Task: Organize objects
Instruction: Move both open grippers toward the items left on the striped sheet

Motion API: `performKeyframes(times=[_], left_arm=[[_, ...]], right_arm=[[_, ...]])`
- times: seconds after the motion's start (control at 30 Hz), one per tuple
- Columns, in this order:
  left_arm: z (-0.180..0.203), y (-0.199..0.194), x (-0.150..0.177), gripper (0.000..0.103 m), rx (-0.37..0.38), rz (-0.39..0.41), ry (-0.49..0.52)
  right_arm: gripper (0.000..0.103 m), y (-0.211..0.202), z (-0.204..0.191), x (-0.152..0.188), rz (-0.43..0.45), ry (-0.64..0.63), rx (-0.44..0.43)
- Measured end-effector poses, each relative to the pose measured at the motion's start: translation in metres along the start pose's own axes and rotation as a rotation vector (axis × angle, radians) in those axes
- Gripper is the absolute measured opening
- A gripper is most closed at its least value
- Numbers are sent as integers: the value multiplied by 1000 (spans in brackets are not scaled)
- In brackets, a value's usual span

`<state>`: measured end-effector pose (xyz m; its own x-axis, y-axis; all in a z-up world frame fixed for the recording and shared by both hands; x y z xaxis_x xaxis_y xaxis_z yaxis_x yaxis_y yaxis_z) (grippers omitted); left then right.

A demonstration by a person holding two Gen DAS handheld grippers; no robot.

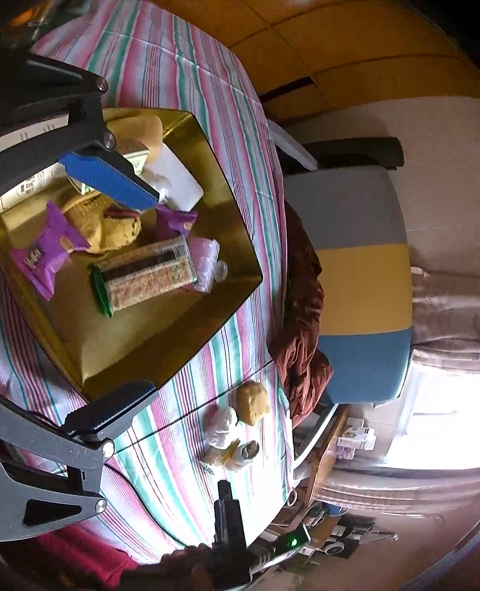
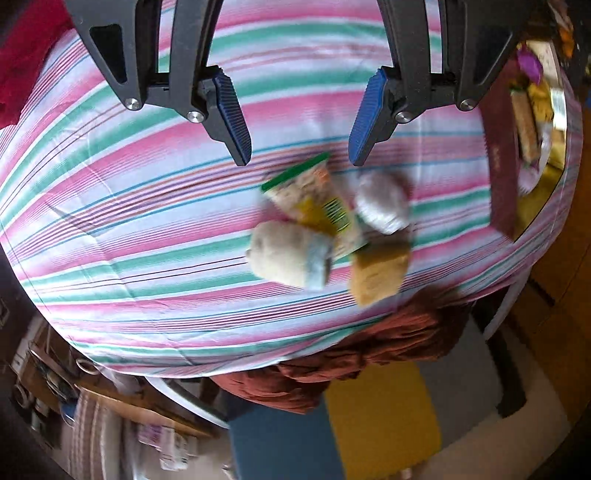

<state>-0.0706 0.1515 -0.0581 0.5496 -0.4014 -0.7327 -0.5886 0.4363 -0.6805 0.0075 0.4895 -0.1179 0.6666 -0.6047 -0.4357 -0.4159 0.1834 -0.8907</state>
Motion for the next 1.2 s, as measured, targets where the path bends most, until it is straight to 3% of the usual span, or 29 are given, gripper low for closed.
performKeyframes(times=[0.37,0.73,0.97,1.2], left_arm=[[41,28,-39,95,72,-10,56],[115,97,-66,95,199,-159,92],[149,146,-73,95,210,-246,89],[173,191,-75,95,203,-284,77]], right_arm=[[55,33,40,-4,-39,195,-45],[56,27,46,-6,-28,215,-51],[56,24,43,-12,-13,214,-84],[56,22,47,-14,-7,249,-116]])
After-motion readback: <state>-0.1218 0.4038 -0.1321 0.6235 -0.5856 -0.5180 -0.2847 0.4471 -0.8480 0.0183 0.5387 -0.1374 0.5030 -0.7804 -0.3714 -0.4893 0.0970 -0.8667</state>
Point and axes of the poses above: each gripper's, at about its wrist camera, not at the fingertips, and y roughly the way its jaws point, z to its right, x to its underside, the point moved 7 cm from there along y, roughly the way its jaws point, and after that the axes turned 2 degrees about x, right-handed, at the moved point
